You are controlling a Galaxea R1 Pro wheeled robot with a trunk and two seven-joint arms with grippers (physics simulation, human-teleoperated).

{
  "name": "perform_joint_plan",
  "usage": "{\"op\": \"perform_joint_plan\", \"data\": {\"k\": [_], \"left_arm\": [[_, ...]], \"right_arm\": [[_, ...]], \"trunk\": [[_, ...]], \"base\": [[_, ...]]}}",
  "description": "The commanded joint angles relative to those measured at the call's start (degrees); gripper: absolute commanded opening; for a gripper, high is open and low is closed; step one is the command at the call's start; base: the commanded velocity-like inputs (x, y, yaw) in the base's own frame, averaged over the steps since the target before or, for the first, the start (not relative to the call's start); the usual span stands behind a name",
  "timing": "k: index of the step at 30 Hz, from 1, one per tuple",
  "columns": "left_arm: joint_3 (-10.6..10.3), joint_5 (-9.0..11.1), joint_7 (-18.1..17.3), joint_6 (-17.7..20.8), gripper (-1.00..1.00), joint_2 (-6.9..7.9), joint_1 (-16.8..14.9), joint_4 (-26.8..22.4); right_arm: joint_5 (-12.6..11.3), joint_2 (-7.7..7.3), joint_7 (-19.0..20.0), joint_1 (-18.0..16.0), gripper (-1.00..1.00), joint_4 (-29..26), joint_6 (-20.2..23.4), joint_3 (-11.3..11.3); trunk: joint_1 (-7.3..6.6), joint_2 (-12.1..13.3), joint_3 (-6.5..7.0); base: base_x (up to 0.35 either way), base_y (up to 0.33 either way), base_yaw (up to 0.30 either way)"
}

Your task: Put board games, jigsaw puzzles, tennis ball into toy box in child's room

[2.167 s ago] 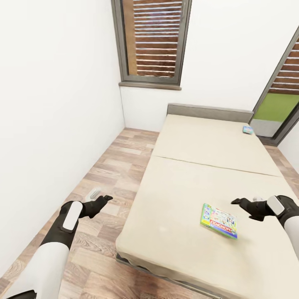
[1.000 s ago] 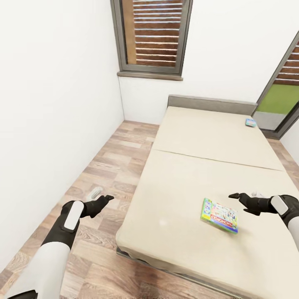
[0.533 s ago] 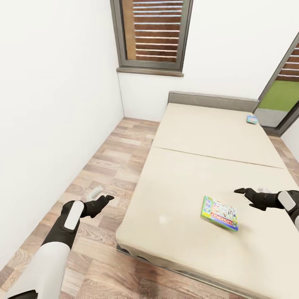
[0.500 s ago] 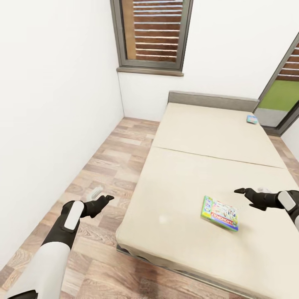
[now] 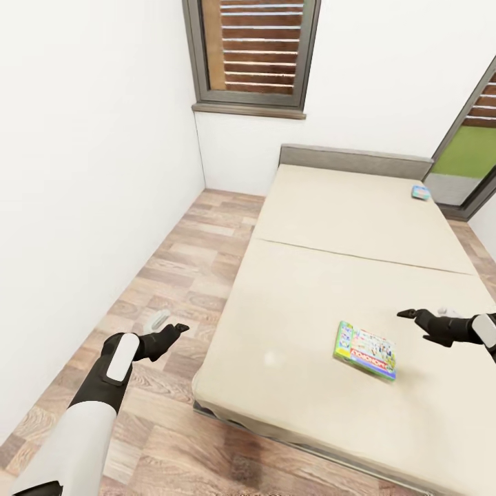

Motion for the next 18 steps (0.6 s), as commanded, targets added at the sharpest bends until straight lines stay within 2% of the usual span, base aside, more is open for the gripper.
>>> {"op": "perform_joint_plan", "data": {"k": [1, 18], "left_arm": [[0.1, 0.6, 0.5, 0.3, 1.0, -0.01, 0.0, -0.1], [0.0, 0.0, 0.7, -0.5, 1.0, 0.0, -0.3, 0.8]], "right_arm": [[0.2, 0.09, 0.1, 0.0, 1.0, 0.0, 0.2, -0.3], [0.2, 0.17, 0.4, 0.5, 1.0, 0.2, -1.0, -0.1]], "trunk": [[0.0, 0.0, -0.14], [0.0, 0.0, -1.72]], "base": [[0.0, 0.0, 0.0], [0.0, 0.0, 0.0]]}}
